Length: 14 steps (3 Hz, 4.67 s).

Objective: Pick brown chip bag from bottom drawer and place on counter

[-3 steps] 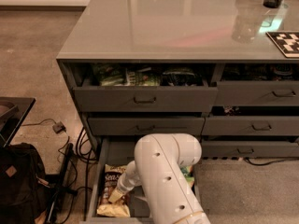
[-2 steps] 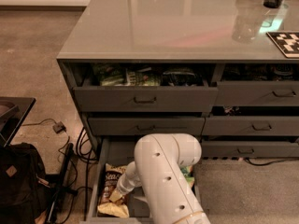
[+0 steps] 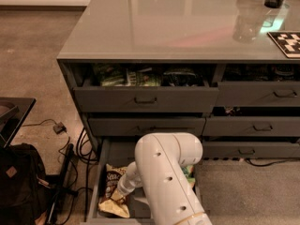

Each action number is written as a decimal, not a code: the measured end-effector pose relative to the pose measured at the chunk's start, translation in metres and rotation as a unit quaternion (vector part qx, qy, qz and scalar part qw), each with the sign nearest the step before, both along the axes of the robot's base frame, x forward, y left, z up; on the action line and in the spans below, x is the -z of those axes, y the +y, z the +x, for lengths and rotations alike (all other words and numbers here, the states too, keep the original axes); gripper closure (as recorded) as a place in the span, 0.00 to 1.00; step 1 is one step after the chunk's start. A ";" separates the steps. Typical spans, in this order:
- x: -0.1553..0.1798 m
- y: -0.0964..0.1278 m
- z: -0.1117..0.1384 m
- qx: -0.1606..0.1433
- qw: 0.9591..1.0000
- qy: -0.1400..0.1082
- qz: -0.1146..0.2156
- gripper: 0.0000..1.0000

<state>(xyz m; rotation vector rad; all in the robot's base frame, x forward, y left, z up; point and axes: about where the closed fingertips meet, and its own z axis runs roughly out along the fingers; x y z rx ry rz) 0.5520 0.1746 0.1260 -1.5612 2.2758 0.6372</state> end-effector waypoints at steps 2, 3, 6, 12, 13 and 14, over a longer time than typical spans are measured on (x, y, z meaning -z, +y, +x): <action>-0.092 0.011 -0.027 -0.045 0.995 -0.081 0.046 1.00; -0.140 0.009 -0.043 -0.038 0.988 -0.135 0.058 1.00; -0.267 -0.024 -0.104 0.000 0.985 -0.172 -0.016 1.00; -0.416 -0.052 -0.071 -0.029 0.964 -0.136 0.227 1.00; -0.465 -0.175 -0.035 0.034 0.973 -0.149 0.171 1.00; -0.515 -0.253 -0.017 0.050 0.979 -0.153 0.122 1.00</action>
Offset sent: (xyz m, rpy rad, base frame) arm -0.1147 -0.0062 0.1428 0.1016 -0.2507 0.1492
